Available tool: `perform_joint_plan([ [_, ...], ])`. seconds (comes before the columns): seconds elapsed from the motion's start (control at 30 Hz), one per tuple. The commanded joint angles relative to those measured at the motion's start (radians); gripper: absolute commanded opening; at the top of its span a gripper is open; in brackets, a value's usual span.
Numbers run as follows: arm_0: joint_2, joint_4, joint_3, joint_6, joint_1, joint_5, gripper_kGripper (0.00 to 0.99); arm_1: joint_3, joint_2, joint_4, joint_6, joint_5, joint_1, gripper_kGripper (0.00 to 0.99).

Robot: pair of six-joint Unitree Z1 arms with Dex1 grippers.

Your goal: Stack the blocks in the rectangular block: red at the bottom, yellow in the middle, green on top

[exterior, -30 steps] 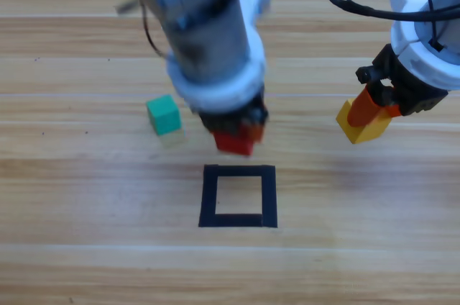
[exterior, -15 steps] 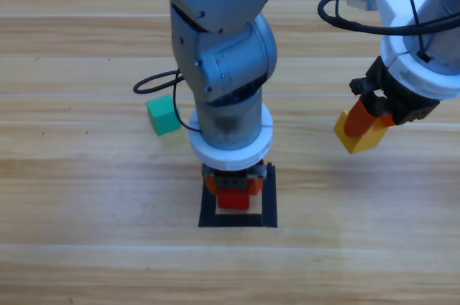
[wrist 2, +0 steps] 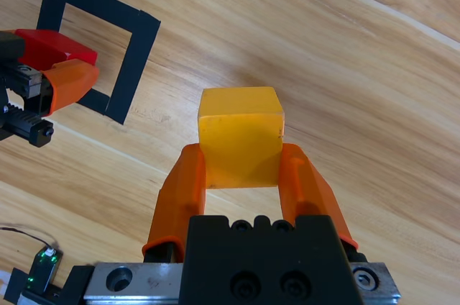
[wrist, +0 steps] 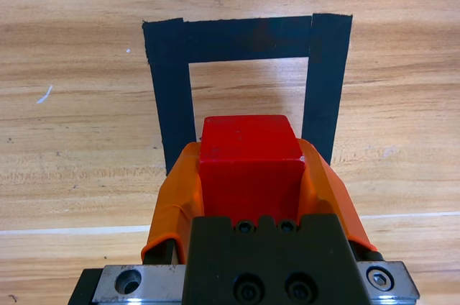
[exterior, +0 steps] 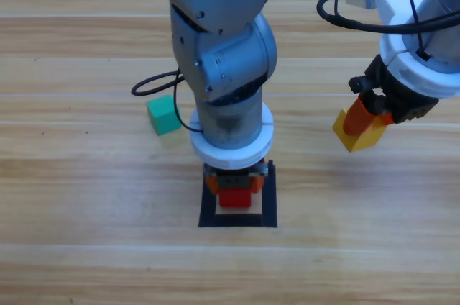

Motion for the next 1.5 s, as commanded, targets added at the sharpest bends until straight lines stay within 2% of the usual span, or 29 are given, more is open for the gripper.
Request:
perform_joint_plan([
  [0.03, 0.001, -0.016, 0.003, -0.007, 0.011, 0.017, 0.028, -0.008, 0.059, 0.011, -0.012, 0.008, 0.023, 0.000],
  [1.5, 0.084, -0.047, 0.001, 0.011, 0.014, 0.038, 0.029, -0.021, 0.069, 0.012, -0.021, 0.013, 0.023, 0.000],
])
